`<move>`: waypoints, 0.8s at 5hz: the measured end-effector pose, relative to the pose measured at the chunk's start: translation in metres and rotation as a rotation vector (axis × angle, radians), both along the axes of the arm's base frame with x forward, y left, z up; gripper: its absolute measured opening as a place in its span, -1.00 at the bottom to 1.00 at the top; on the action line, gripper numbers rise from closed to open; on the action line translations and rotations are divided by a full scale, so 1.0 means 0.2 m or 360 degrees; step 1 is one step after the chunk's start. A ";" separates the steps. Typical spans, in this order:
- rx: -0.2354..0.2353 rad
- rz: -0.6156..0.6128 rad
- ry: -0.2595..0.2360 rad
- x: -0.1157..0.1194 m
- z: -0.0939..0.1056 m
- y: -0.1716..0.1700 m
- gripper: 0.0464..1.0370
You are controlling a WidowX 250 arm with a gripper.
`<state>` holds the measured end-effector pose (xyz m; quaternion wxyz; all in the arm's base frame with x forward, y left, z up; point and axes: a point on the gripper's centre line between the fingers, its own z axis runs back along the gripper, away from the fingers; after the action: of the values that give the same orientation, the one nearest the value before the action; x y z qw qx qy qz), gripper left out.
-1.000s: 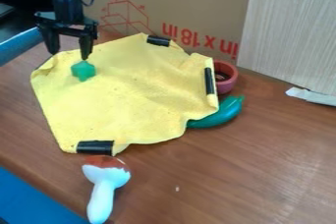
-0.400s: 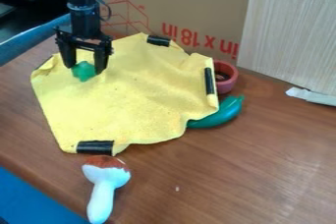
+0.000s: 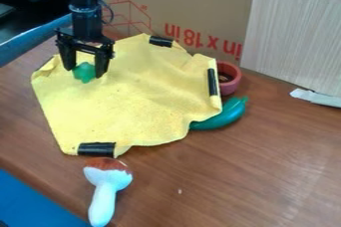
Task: Move the green object from bottom left to the outside of the cloth
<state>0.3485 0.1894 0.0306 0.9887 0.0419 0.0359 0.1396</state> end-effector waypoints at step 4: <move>0.0058 0.0146 0.0088 0.08 0.01 0.07 -0.48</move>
<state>0.3639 0.2038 0.0330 0.9790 0.0621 0.0626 0.1840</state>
